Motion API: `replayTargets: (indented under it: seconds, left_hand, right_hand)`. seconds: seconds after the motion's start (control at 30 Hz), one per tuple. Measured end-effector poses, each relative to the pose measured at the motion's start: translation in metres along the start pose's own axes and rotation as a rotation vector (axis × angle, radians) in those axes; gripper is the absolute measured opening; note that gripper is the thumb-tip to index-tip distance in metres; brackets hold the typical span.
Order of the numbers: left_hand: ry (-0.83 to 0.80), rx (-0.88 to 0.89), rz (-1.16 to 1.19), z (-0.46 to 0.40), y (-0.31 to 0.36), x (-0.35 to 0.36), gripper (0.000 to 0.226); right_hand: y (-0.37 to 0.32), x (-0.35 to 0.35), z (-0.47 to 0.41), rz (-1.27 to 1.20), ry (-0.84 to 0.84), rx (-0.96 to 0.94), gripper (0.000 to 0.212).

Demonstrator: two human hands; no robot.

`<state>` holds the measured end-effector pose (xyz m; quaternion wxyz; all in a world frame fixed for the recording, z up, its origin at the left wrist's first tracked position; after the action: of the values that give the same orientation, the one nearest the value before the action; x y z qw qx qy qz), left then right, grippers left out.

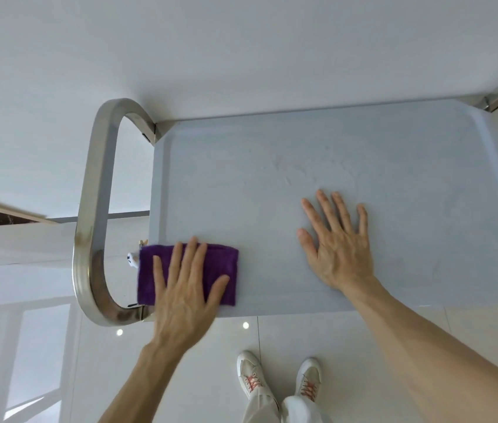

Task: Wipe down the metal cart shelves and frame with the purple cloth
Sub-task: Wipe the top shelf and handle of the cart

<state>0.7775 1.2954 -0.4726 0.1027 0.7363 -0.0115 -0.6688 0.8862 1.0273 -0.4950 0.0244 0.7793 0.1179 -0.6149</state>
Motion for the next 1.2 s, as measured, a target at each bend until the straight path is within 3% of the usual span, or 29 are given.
replayTargets:
  seconds: [0.1, 0.17, 0.37, 0.53, 0.73, 0.9, 1.03, 1.13, 1.2]
  left_hand:
    - [0.022, -0.145, -0.039, -0.043, -0.002, 0.004, 0.075]
    - [0.024, -0.154, -0.028, -0.064, 0.021, 0.011, 0.076]
    - [-0.022, 0.113, 0.036, -0.022, 0.081, 0.018, 0.072]
    - [-0.021, 0.037, -0.027, 0.028, 0.009, -0.001, 0.071]
    - [-0.003, -0.106, -0.076, -0.034, -0.001, 0.003, 0.073]
    - [0.021, -0.042, -0.028, -0.088, 0.046, 0.019, 0.068]
    - [0.039, 0.102, 0.016, -0.073, 0.071, 0.019, 0.061]
    - [0.048, 0.162, -0.017, -0.047, 0.045, 0.016, 0.059]
    - [0.063, 0.078, -0.077, -0.049, 0.012, 0.011, 0.058]
  right_hand:
    - [0.000, 0.000, -0.001, 0.006, 0.009, -0.003, 0.059]
    - [0.000, -0.001, -0.001, 0.007, 0.009, -0.001, 0.060]
    - [-0.002, -0.004, 0.000, 0.015, -0.004, -0.006, 0.061]
    - [-0.003, -0.004, 0.000, 0.006, -0.001, 0.004, 0.060]
    - [-0.001, -0.004, 0.000, 0.004, 0.005, 0.008, 0.060]
    - [-0.001, -0.004, 0.000, 0.022, -0.004, 0.000, 0.060]
    - [-0.001, -0.003, 0.000, 0.032, -0.009, 0.000, 0.061]
    - [-0.001, -0.004, -0.001, 0.019, 0.007, -0.002, 0.061]
    - [-0.001, -0.005, -0.001, 0.009, 0.023, 0.003, 0.060]
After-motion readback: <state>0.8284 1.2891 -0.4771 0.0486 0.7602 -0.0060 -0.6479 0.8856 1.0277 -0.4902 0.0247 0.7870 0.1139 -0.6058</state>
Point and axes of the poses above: each hand's wrist, its own z-axis away from the middle knuckle, its own x-axis out of the palm, y = z × x, the point moved 6 cm from there along -z, towards the middle knuckle, and after that the axes turned 15 degrees about y, right-handed, at the moved point
